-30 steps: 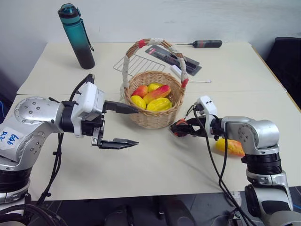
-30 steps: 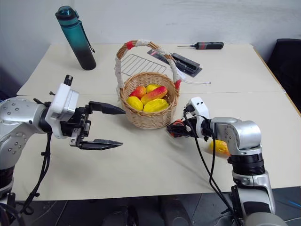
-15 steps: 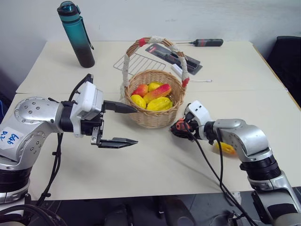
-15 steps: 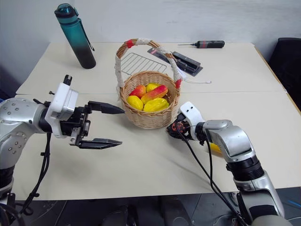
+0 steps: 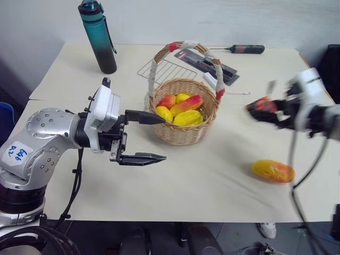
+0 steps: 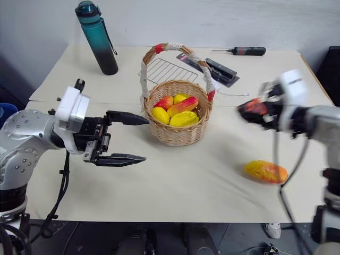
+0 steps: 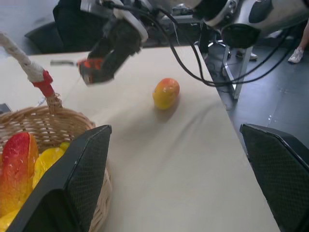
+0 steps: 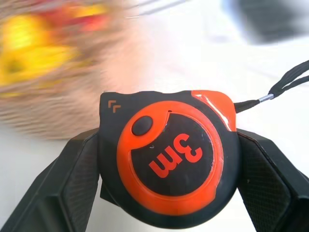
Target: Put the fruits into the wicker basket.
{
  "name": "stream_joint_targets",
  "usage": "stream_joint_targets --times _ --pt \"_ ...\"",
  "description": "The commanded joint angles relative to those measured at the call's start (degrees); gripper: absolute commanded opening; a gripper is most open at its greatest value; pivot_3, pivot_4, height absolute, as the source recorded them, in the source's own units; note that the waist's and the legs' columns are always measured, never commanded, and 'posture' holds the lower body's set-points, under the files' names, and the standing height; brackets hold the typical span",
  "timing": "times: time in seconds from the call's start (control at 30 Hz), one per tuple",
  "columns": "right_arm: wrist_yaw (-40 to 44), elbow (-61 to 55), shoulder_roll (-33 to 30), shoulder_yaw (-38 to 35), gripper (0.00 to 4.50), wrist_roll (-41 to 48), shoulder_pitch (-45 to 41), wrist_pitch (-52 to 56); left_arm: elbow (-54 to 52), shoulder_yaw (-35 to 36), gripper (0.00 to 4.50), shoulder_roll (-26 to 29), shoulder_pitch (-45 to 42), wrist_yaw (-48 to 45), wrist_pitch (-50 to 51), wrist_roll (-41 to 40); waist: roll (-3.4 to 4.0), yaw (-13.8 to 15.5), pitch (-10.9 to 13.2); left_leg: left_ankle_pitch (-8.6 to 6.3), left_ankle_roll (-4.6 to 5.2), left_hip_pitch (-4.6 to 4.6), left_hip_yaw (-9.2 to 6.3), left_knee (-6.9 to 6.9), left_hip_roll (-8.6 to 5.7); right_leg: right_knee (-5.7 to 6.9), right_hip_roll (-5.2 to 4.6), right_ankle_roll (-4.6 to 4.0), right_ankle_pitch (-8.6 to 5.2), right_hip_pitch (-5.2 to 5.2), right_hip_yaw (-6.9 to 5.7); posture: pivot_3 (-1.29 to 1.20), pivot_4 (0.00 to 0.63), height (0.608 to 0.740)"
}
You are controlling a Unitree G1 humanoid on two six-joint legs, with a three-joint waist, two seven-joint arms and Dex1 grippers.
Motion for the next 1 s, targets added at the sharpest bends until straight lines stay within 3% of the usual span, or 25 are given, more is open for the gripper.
stream_joint_targets --times 0.03,0.1,0.2,0.37,0.47,0.6,0.77,0.9,1.0 --pt "0.0 8.0 -5.8 -6.0 3.46 -4.1 7.2 -5.1 -1.5 0.5 4.50 -1.0 -1.3 1.1 0.3 -1.8 0.00 0.3 0.0 0.00 0.00 0.00 0.00 0.00 0.00 -0.01 0.00 0.00 0.00 0.01 0.00 0.00 0.150 0.740" --pt "-4.3 13.7 -5.6 -11.2 3.46 -6.3 11.9 -6.0 -2.1 0.0 4.50 -1.7 -1.2 1.3 0.3 -1.9 -0.01 0.5 0.0 0.00 0.00 -0.02 0.00 -0.02 -0.01 -0.04 0.00 0.01 0.00 0.02 0.02 0.00 0.150 0.740" --pt "-6.0 13.0 -2.2 -15.0 3.46 -5.2 17.1 -6.7 -2.1 -0.3 4.50 -2.1 -1.3 1.4 0.5 -2.0 0.05 0.4 0.0 0.02 0.03 -0.05 0.02 0.04 -0.04 0.03 -0.02 0.05 0.01 0.00 0.09 0.00 0.150 0.740" --pt "-9.9 13.7 2.8 -15.3 3.46 -7.3 23.4 -10.6 -1.0 -0.9 4.50 -2.1 -2.1 0.9 0.1 -1.1 0.08 -1.0 0.0 0.25 -0.11 0.21 0.16 0.09 -0.07 0.34 0.06 0.06 0.02 0.08 0.37 0.00 0.150 0.740" --pt "-9.1 14.8 3.2 -14.9 4.47 -7.4 26.1 -13.4 -0.2 -0.9 4.50 -1.8 -2.5 0.4 -0.2 -0.7 0.10 -1.2 0.0 0.53 -0.13 0.25 0.07 0.07 -0.19 0.43 0.05 0.08 0.11 0.10 0.42 0.00 0.150 0.740" --pt "-6.4 15.6 0.9 -15.6 4.47 -6.6 26.8 -16.5 0.4 -1.0 4.50 -1.7 -2.5 0.1 -0.6 0.2 0.09 -1.8 0.0 0.73 -0.03 0.33 0.07 0.01 -0.35 0.42 0.01 0.30 0.25 0.20 0.56 0.00 0.150 0.740" --pt "1.4 17.7 -7.0 -15.0 4.47 -5.7 22.1 -22.6 0.0 0.7 4.50 -1.2 -1.4 1.6 -0.2 0.7 0.22 -2.2 0.1 0.76 0.04 0.38 0.00 -0.12 -0.48 0.41 -0.08 0.34 0.22 0.33 0.55 0.00 0.150 0.740" --pt "14.0 8.8 -10.8 -10.3 4.47 1.4 16.6 -23.3 -1.2 6.2 4.50 2.3 2.4 2.8 1.7 -1.1 0.17 -3.1 0.1 0.75 -0.03 0.32 -0.25 -0.20 -0.44 0.41 0.03 0.32 0.19 0.35 0.55 0.00 0.150 0.740" --pt "21.0 1.4 -10.1 -7.0 4.47 8.8 11.1 -21.5 -0.3 11.6 4.50 6.0 7.8 3.3 1.8 0.6 0.13 -3.2 0.1 0.67 -0.29 0.36 -1.00 -0.17 -0.43 0.40 0.33 0.28 0.15 0.52 0.57 0.00 0.150 0.740"
